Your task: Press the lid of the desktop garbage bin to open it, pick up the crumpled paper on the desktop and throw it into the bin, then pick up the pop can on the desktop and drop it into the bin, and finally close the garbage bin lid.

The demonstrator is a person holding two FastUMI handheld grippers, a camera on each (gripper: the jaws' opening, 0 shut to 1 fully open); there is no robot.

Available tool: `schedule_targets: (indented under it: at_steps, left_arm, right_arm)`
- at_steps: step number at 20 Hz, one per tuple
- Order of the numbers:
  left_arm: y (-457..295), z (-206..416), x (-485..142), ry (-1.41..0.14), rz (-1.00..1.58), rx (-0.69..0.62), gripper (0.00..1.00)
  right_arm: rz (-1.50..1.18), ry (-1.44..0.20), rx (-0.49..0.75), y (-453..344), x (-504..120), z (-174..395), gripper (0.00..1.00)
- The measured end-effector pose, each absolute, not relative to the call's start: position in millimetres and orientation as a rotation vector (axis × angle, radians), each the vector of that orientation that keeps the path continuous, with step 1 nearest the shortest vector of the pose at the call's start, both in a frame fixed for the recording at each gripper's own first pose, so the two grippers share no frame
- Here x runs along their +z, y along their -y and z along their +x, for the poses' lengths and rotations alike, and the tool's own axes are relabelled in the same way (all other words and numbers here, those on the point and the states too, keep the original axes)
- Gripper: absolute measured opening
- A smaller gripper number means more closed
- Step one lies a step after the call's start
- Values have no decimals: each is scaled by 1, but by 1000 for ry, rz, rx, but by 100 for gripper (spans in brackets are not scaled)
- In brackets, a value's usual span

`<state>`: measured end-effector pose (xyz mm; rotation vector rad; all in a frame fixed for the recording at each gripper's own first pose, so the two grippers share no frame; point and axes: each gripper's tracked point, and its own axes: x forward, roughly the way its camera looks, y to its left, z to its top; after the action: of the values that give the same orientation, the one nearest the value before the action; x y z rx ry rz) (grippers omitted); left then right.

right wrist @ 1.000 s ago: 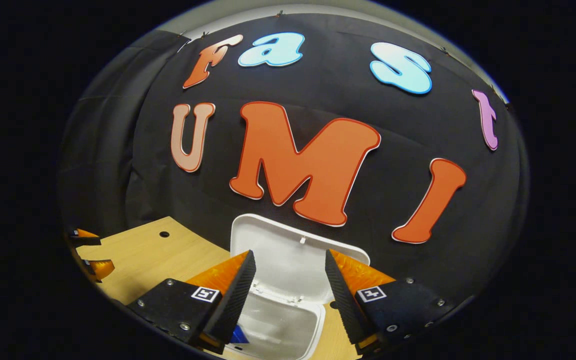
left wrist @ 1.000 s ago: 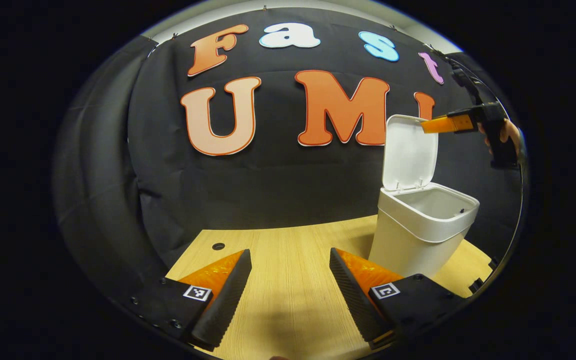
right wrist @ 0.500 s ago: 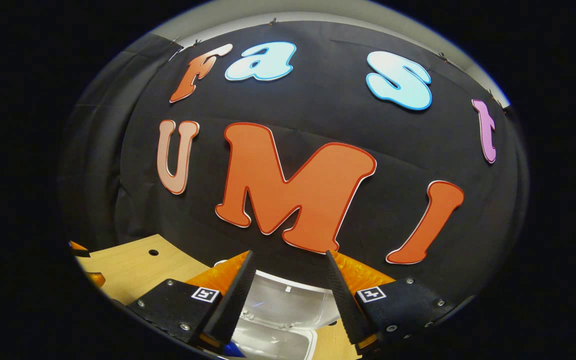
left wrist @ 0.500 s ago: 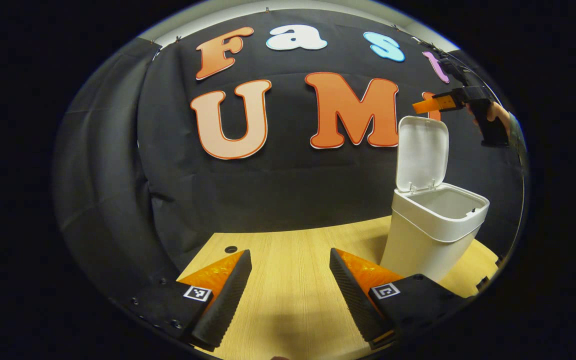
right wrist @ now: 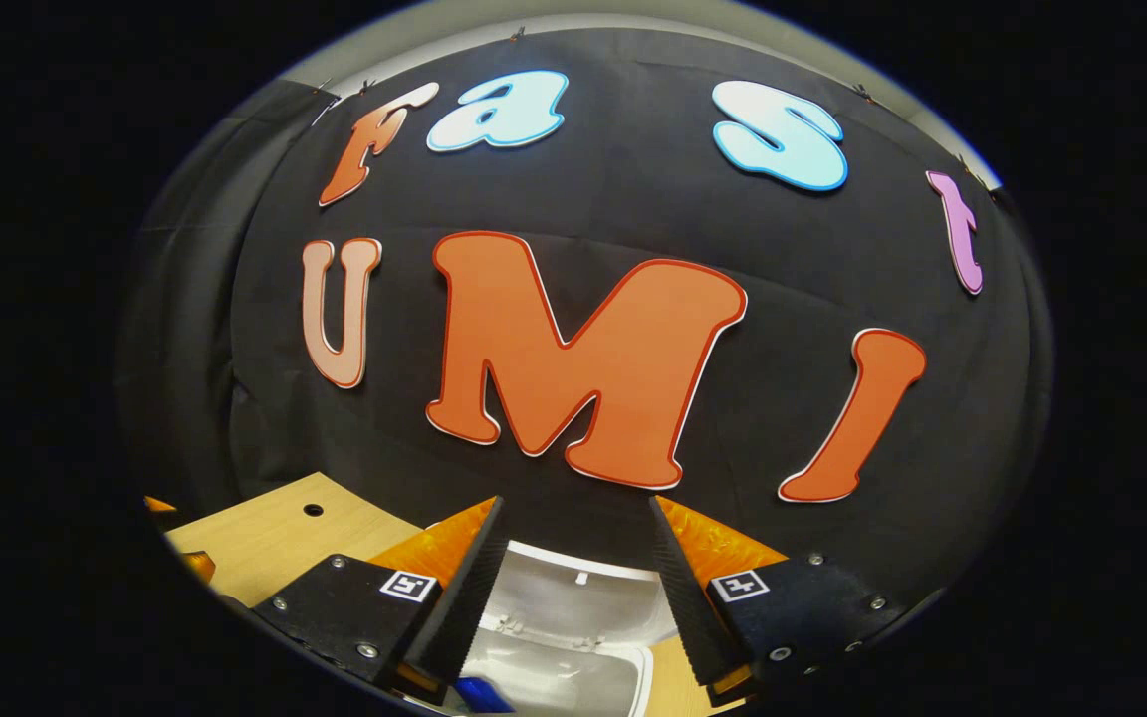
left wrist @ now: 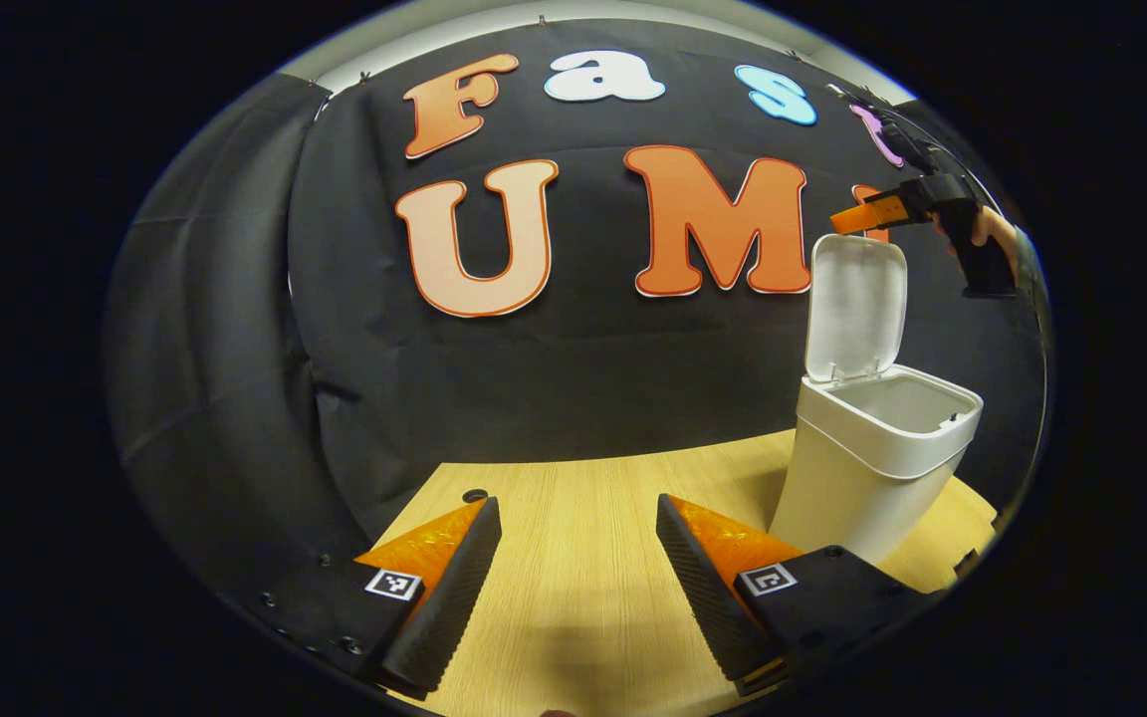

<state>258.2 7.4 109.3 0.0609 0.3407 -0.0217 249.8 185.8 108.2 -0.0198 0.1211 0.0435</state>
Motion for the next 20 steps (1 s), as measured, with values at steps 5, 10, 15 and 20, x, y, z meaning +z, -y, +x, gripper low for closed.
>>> schedule_targets:
  at_steps: [5,10,15,20]
  left_arm:
    - [1,259,110,-337,65,-41,100]
    - [13,261,110,-344,54,-63,100]
    - [15,257,108,-359,16,-62,100]
    - [6,254,108,-362,23,-25,100]
  right_arm:
    - [24,-160,71,-194,96,222,85]
    - [10,-221,106,-210,71,200,85]
    - [11,-264,125,-219,50,181,85]
    - [42,-357,145,-225,17,159,85]
